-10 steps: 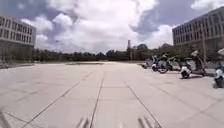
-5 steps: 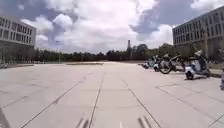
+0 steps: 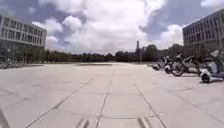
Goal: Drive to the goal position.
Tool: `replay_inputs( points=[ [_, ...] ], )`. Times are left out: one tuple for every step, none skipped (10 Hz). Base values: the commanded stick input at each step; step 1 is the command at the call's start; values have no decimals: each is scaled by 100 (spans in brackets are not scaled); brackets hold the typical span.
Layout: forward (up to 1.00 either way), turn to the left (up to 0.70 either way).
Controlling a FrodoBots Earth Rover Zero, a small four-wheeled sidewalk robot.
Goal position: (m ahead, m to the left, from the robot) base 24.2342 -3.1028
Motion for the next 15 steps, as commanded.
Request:
replay_inputs(
  points=[
    [50, 0],
    [34, 0],
    [0, 0],
    [0, 0],
    [0, 0],
    [12, 0],
    [47, 0],
    [50, 0],
    [50, 0],
    [50, 0],
    [50, 0],
    [50, 0],
    [50, 0],
    [50, 0],
    [50, 0]
  ],
)
